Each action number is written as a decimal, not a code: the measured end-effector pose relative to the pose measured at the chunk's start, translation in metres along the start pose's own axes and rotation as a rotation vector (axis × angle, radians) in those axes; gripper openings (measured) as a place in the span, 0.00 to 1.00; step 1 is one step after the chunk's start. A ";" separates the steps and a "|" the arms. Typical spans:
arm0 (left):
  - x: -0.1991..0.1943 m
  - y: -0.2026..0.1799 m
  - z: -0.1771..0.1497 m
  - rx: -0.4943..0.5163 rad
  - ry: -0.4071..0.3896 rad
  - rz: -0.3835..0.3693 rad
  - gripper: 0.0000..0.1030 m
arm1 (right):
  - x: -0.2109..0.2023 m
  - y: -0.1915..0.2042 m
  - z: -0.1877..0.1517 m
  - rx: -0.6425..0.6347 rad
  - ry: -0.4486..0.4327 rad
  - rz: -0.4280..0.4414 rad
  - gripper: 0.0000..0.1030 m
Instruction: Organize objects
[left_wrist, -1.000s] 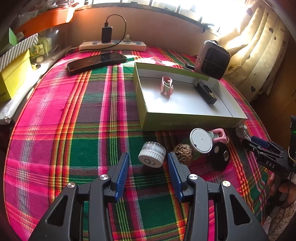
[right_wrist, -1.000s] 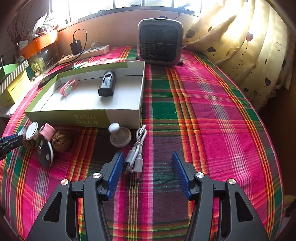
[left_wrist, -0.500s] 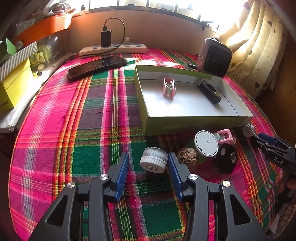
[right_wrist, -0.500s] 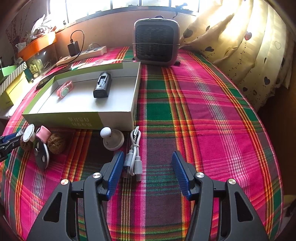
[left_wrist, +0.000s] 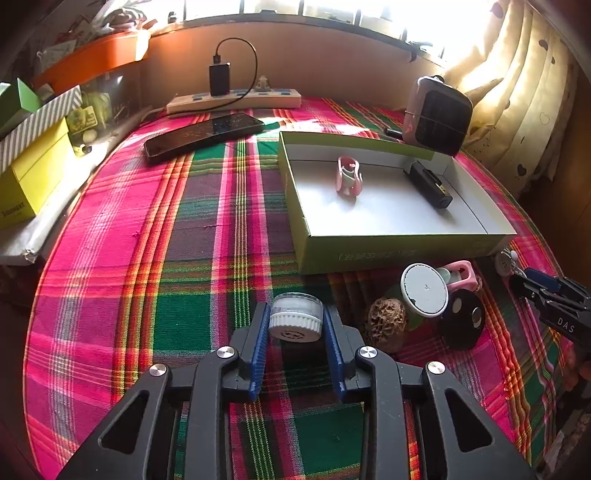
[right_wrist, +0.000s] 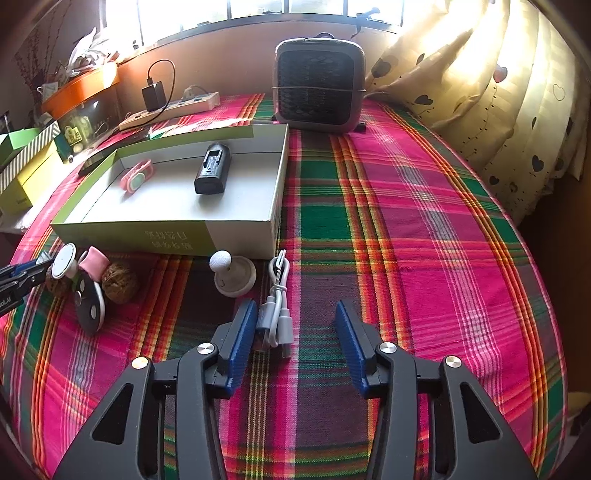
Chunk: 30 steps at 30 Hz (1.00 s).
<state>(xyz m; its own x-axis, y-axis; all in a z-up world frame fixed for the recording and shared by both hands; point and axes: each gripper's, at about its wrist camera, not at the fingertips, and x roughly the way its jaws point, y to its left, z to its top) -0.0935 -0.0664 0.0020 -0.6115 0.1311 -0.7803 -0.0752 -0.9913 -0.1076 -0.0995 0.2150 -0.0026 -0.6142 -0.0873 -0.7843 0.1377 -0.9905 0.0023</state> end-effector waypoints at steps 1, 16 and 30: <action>0.000 0.000 0.000 0.001 0.000 0.001 0.25 | 0.000 0.000 0.000 -0.001 0.000 0.001 0.41; 0.000 0.000 0.000 0.001 -0.001 0.001 0.25 | -0.001 -0.003 0.000 0.007 -0.006 0.006 0.21; 0.000 0.002 0.000 -0.006 -0.003 0.000 0.25 | -0.002 -0.003 -0.001 0.010 -0.008 0.007 0.20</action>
<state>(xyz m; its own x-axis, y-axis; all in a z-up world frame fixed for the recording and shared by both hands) -0.0931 -0.0682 0.0019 -0.6134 0.1315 -0.7787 -0.0707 -0.9912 -0.1117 -0.0984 0.2182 -0.0018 -0.6191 -0.0951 -0.7795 0.1343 -0.9908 0.0143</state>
